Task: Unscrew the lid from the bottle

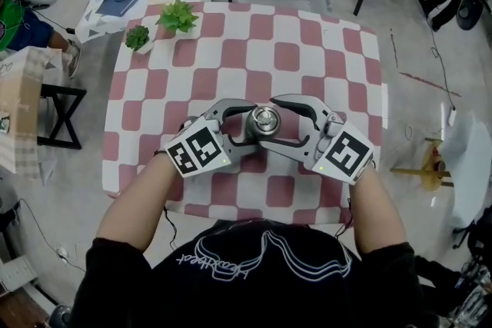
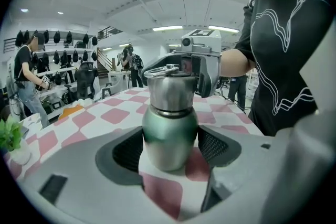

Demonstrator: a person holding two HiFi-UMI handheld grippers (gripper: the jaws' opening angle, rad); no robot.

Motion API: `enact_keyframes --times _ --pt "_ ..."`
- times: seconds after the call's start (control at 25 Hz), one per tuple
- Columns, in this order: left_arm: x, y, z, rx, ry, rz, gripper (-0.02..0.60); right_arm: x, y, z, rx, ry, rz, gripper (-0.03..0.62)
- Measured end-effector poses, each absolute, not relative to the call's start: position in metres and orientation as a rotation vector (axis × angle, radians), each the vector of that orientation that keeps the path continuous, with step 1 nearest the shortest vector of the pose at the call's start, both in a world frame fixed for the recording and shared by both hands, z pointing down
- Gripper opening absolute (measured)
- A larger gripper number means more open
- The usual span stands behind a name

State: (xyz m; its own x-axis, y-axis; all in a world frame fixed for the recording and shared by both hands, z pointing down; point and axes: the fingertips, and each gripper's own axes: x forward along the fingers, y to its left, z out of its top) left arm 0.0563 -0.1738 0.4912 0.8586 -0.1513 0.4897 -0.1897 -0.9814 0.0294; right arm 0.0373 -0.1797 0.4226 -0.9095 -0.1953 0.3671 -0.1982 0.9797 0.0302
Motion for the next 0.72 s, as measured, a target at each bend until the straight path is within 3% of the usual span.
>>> enact_keyframes --times 0.28,0.72 --pt "0.0559 -0.172 0.4923 2.898 -0.45 0.759 0.33 0.0338 -0.177 0.4265 0.541 -2.749 0.088 0.339" --pt "0.0547 -0.1705 0.4932 2.792 -0.687 0.748 0.33 0.0371 -0.1791 0.426 0.885 -2.706 0.14 0.297"
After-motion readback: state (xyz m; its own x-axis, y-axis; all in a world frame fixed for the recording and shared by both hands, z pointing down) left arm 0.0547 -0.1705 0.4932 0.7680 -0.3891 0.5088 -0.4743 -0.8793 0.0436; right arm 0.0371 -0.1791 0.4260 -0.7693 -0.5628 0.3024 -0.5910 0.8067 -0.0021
